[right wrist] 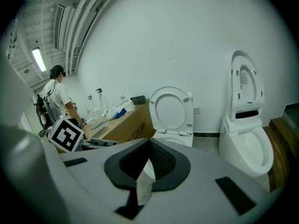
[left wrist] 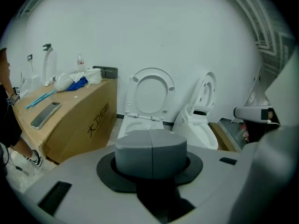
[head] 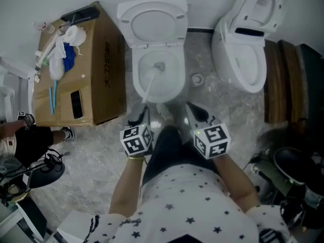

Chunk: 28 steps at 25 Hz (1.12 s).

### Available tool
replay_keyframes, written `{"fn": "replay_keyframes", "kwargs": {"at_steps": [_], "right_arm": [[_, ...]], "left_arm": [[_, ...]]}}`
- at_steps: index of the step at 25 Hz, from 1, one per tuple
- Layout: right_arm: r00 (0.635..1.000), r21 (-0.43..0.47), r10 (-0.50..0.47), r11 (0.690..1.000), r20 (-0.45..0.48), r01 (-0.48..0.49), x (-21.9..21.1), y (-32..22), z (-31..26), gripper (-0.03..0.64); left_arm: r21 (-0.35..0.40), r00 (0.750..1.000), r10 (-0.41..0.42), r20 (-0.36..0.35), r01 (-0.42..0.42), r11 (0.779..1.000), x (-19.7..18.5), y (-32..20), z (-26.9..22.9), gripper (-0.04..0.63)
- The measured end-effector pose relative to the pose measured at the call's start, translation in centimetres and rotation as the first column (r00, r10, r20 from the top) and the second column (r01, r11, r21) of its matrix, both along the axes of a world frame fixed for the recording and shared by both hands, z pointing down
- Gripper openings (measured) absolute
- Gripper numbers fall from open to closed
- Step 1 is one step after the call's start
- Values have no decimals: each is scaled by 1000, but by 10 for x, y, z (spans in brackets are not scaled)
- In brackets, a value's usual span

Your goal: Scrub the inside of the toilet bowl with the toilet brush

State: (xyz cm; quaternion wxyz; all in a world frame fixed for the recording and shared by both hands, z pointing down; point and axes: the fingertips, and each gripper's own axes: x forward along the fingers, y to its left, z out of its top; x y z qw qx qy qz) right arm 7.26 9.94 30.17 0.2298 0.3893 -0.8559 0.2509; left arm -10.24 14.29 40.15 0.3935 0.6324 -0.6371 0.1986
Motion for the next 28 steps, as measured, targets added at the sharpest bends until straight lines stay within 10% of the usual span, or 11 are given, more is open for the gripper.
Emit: {"fn": "replay_keyframes", "kwargs": {"at_steps": [28], "right_arm": [[999,-134,-16,991,-31,12,-33,-55,93,6]], "left_arm": [[-112,999,46,-12,-47,993,-8,-96,120,147]]}}
